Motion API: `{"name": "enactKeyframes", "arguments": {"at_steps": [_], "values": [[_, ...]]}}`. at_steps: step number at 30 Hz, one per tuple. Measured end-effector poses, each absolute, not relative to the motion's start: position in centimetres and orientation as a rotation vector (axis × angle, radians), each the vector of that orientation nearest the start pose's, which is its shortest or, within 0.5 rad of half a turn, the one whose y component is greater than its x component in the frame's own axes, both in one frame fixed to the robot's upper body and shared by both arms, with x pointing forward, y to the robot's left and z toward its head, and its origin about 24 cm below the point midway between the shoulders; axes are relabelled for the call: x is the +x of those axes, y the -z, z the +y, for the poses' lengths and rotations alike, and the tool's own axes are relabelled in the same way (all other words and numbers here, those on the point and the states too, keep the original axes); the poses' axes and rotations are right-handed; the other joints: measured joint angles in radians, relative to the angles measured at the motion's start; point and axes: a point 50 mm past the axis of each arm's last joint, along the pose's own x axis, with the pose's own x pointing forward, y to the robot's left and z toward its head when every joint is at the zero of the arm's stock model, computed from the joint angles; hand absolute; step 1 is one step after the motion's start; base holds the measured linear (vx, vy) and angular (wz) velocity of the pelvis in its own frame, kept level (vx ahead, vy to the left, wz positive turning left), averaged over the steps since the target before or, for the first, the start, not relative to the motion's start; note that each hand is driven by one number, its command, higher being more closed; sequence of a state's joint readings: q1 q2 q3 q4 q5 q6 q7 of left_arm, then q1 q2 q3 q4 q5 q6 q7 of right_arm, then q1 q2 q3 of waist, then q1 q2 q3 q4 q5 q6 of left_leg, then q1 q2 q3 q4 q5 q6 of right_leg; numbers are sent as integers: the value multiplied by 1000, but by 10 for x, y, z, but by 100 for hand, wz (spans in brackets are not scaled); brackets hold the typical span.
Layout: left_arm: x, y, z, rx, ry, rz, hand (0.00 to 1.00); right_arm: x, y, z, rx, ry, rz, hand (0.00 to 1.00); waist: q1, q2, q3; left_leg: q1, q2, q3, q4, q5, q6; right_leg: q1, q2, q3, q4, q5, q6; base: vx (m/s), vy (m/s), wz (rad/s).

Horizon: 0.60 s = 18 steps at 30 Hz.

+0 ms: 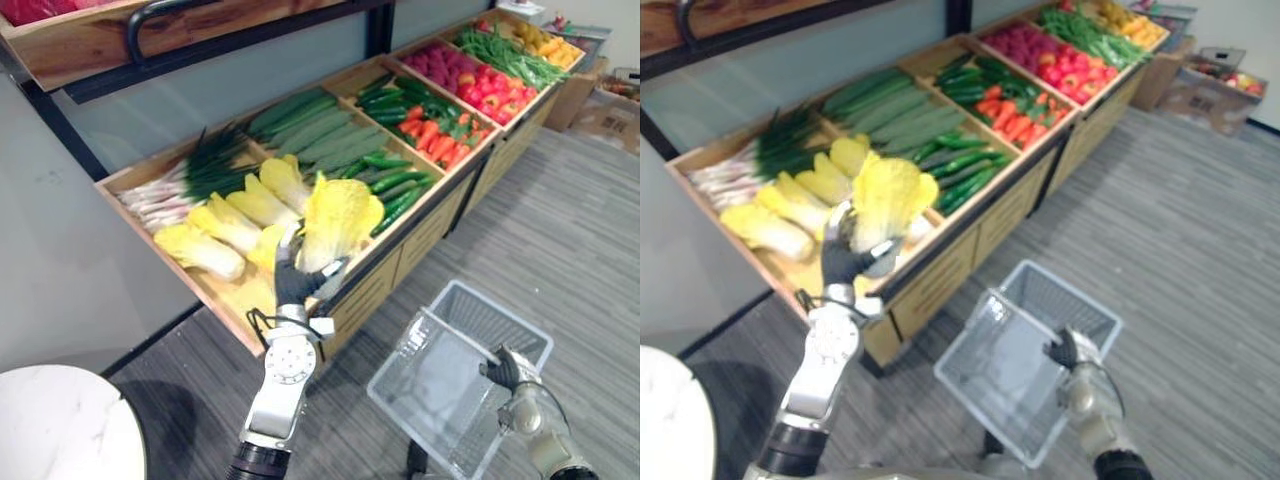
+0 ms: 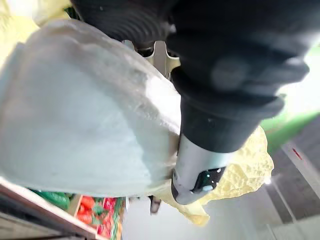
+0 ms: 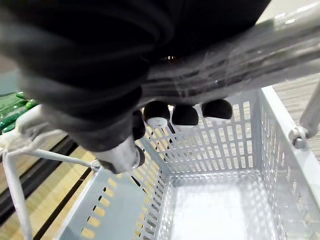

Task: Pick vegetable in the basket

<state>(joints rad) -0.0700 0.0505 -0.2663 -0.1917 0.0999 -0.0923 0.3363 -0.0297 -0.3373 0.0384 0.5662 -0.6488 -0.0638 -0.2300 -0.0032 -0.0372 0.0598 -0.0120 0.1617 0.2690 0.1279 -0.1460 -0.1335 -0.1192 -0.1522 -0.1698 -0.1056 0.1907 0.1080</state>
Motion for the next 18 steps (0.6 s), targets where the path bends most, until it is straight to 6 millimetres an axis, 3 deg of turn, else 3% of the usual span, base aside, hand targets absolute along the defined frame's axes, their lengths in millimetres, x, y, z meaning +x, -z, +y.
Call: {"name": "enactKeyframes", "arguments": {"at_steps": [5, 10, 14, 18], "values": [[244, -109, 80, 75, 121, -397, 100, 240, 35, -242, -990, 73, 324, 100, -4, 0, 0, 2, -1, 15, 0, 0, 0, -8, 0, 14, 0, 4, -2, -22, -9, -9], [238, -99, 59, 97, 250, -368, 100, 254, 11, -233, -968, 100, 204, 100, -21, 0, 0, 0, -1, 28, 0, -1, 0, -21, 3, 29, 0, 8, -3, -7, -10, -9], [241, -59, 46, 260, 313, -238, 100, 262, -10, -224, -920, 118, 102, 100, -23, 0, 0, 11, 0, 46, -1, -3, 0, -25, 8, 49, 0, 12, -8, -9, -6, -13], [239, -35, 41, 393, 354, -180, 100, 265, -20, -212, -849, 128, 47, 100, -30, 0, 0, 13, 0, 56, -1, -5, -1, -30, 10, 61, 0, 13, -8, -17, -7, -9]]}}
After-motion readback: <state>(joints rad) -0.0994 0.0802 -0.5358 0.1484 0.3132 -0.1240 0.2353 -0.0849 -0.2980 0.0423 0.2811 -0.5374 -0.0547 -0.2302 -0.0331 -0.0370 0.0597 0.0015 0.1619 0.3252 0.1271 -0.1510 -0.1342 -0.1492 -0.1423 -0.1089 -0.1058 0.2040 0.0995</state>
